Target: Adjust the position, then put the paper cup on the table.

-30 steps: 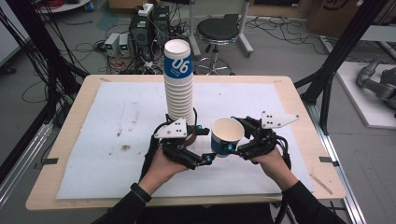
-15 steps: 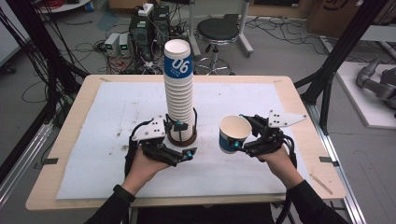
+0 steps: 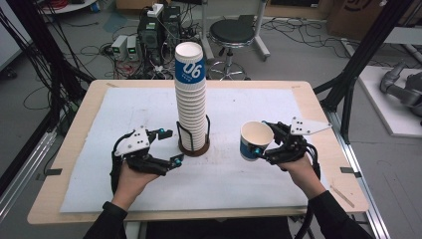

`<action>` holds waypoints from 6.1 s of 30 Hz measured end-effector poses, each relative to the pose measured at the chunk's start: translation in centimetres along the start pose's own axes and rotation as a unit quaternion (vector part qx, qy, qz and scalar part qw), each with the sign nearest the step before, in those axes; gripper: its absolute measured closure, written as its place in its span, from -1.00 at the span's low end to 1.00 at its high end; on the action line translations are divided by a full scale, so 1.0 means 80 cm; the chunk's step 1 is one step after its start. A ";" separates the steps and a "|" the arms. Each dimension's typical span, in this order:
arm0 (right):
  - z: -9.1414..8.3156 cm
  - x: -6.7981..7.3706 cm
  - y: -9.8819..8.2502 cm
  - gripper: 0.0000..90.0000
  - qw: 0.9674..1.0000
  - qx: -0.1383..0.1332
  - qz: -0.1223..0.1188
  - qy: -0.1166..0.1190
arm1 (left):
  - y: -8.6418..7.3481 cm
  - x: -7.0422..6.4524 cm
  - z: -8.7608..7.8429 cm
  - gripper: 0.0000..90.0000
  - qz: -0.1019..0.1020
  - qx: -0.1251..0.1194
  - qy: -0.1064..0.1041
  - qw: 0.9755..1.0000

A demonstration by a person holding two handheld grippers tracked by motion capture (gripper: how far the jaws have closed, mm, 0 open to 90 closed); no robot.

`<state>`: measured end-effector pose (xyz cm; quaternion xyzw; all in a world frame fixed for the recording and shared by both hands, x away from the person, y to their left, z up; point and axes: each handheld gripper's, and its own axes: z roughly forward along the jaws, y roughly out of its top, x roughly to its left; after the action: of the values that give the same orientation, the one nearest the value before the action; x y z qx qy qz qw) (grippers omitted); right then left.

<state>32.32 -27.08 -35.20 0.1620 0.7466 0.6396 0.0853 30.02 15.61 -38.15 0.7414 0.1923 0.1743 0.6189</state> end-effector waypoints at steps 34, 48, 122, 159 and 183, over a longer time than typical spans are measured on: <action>-0.007 0.000 0.004 -0.53 1.000 -0.008 -0.005 -0.012 | -0.004 -0.006 0.004 -0.66 0.003 -0.015 0.005 1.000; -0.013 0.000 0.009 -0.53 1.000 -0.015 -0.009 -0.019 | -0.005 -0.006 0.002 -0.66 0.002 -0.012 0.015 1.000; 0.005 -0.124 -0.035 -0.54 0.961 0.004 0.066 -0.268 | -0.009 -0.002 0.002 -0.66 -0.008 -0.005 0.009 1.000; 0.029 -0.156 -0.093 -0.53 0.938 0.031 0.097 -0.332 | -0.014 -0.004 0.001 -0.66 -0.010 -0.002 0.003 1.000; 0.026 -0.155 -0.093 -0.58 0.930 0.068 0.099 -0.348 | -0.013 -0.004 0.005 -0.66 -0.011 0.001 -0.004 1.000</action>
<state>43.59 -30.47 -43.82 0.4527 0.6921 0.4960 0.2649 29.89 15.29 -39.25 0.7405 0.1974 0.1643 0.6210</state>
